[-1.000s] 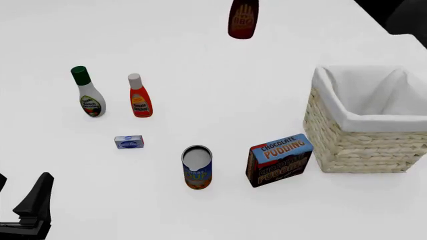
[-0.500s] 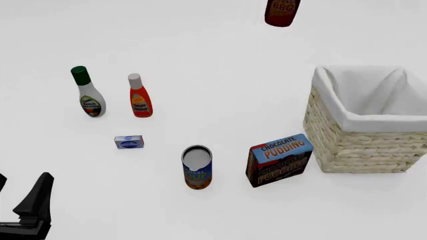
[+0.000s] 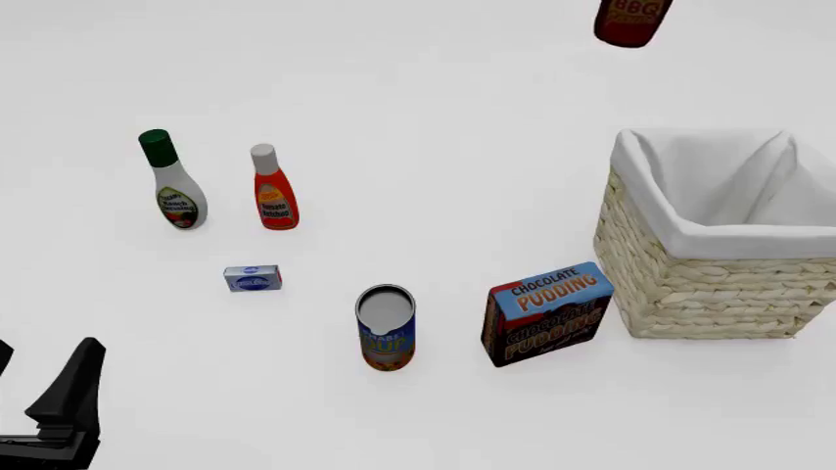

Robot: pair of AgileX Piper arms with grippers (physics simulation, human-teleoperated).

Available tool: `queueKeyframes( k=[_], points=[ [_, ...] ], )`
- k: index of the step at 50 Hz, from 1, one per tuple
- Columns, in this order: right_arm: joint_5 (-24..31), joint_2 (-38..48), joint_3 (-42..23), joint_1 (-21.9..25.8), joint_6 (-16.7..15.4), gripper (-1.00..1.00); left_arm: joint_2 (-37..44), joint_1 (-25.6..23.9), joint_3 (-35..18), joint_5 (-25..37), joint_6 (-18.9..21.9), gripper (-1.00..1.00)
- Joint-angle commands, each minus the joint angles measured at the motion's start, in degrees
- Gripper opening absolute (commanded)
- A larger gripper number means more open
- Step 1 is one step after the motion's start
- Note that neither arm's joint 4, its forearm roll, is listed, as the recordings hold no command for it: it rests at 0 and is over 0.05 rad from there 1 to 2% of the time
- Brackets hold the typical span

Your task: Pick the bbq sauce and place it in the basket.

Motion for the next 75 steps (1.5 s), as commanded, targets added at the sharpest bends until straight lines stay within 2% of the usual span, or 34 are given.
queueKeyframes(
  k=[1,18,43,75],
  points=[
    [-0.7,-3.4,2.8,-2.6,0.7,-1.0,0.0,0.0,0.0,0.0,0.0,1.0],
    [-2.8,-7.5,9.6,-7.3,0.9,-1.0,0.0,0.0,0.0,0.0,0.0,1.0],
    [-7.0,-7.7,16.6,-14.2,0.6,-1.0,0.0,0.0,0.0,0.0,0.0,1.0],
    [-14.0,-5.9,26.0,-18.9,0.5,-1.0,0.0,0.0,0.0,0.0,0.0,1.0]
  ],
)
